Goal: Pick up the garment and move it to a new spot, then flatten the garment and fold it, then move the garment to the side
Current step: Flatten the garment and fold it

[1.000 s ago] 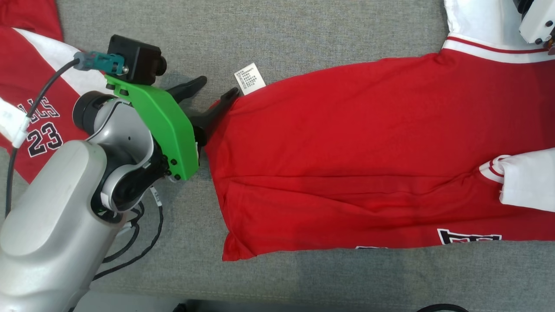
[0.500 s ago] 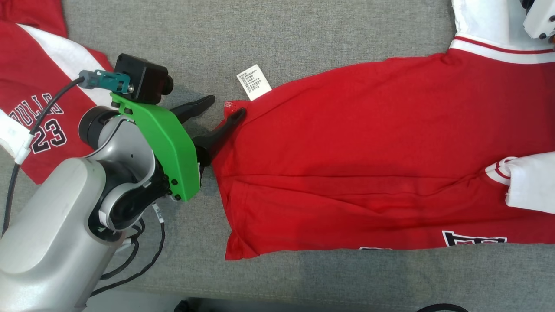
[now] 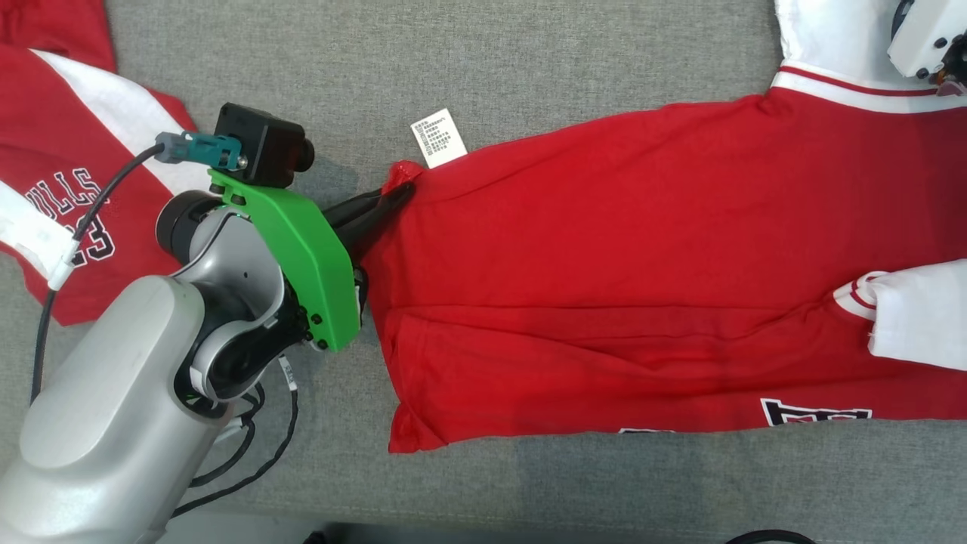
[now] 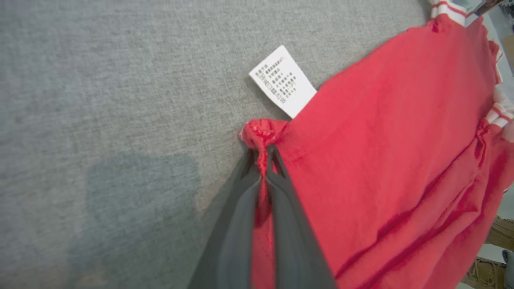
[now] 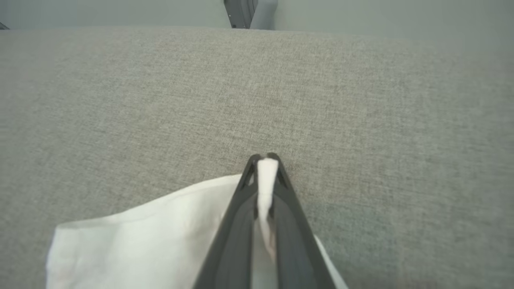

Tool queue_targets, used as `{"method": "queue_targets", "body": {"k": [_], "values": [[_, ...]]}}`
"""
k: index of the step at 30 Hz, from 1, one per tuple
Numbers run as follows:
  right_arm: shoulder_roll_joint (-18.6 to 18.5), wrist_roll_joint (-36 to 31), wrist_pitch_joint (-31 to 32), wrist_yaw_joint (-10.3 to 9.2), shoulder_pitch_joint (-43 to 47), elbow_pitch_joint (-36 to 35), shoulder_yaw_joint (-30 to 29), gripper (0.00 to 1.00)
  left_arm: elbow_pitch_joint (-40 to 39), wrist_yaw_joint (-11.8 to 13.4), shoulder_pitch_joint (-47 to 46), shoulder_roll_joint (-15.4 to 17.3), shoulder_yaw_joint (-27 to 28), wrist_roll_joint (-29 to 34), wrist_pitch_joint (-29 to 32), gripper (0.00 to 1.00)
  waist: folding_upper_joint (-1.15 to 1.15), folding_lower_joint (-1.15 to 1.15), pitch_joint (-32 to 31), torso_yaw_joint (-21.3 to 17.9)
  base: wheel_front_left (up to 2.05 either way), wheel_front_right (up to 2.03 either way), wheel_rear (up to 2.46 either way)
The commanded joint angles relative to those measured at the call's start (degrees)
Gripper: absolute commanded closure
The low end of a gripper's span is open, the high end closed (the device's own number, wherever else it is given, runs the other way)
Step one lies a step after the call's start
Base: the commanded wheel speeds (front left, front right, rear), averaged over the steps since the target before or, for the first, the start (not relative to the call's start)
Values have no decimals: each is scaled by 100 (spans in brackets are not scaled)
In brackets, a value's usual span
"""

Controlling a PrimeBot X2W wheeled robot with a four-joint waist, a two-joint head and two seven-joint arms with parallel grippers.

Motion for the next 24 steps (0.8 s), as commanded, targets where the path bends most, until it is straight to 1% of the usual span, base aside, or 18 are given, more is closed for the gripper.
{"method": "queue_targets", "body": {"k": [1, 5, 8, 9, 11, 14, 19, 22, 24], "values": [[-4, 53, -51, 0, 123, -13, 46, 100, 68, -19, 52, -12, 13, 38, -55, 100, 0, 0, -74, -62, 0, 0, 0], [-114, 290, -324, 0, 210, -294, 86, 100, 163, 29, 126, -5, 182, 25, -335, 100, 0, 0, -293, -192, 0, 0, 0], [-245, 520, -666, 0, 437, -553, 35, 100, 271, 76, 204, -55, 344, 111, -728, 100, 0, 0, -535, -284, 0, 0, 0], [-278, 590, -775, 0, 590, -639, 72, 100, 324, 28, 301, -54, 326, 122, -823, 100, 0, 0, -652, -325, 0, 0, 0], [-465, 843, -1045, 0, 957, -1033, 112, 100, 374, -32, 511, -93, 322, 42, -1010, 100, 0, 0, -935, -435, 0, 0, 0], [-706, 1081, -1401, 0, 1444, -1449, 25, 100, 392, -53, 779, -84, 313, 57, -1198, 100, 0, 0, -1225, -539, 0, 0, 0], [-1039, 1361, -1797, 0, 2485, -2040, -120, 100, 274, -118, 1247, 4, 304, 206, -1632, 100, 0, 0, -1638, -763, 0, 0, 0], [-1096, 1505, -2021, 0, 3161, -2303, -254, 100, 195, -26, 1604, 88, 381, 296, -1950, 100, 0, 0, -1796, -902, 0, 0, 0], [-1015, 1606, -2136, 0, 3589, -2468, -315, 100, 168, 22, 1871, 132, 428, 327, -2153, 100, 0, 0, -1846, -1014, 0, 0, 0]]}}
